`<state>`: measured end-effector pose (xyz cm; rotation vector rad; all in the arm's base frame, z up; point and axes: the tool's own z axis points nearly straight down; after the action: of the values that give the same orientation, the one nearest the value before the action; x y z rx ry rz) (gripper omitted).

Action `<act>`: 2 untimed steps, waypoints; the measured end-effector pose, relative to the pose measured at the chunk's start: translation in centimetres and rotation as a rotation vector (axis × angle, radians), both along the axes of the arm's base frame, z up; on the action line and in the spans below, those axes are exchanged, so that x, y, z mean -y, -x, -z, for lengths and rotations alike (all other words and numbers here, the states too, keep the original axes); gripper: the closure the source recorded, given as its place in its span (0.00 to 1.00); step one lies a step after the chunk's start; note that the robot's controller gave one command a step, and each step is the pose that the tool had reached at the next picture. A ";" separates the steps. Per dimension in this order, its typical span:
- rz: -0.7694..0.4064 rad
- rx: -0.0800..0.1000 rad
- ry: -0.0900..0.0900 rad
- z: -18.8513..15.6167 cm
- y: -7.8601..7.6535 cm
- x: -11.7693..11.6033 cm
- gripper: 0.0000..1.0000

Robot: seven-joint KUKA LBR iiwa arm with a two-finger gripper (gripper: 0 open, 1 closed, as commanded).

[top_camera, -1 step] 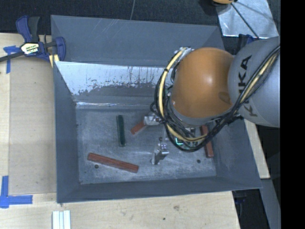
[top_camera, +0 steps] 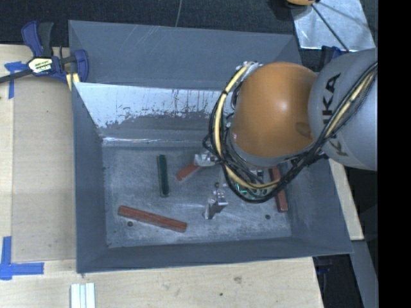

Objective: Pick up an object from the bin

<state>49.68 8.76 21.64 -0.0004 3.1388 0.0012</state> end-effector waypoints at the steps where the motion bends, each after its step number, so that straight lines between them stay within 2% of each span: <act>1: -0.023 0.011 -0.001 1.5 -0.1 -0.3 0.00; 2: -0.097 0.004 0.000 7.8 0.2 -3.1 0.00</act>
Offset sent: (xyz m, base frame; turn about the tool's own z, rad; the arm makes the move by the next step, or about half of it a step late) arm -0.0061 0.0486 -0.1088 -0.1316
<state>49.45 11.88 13.85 -0.1519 3.1308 0.0006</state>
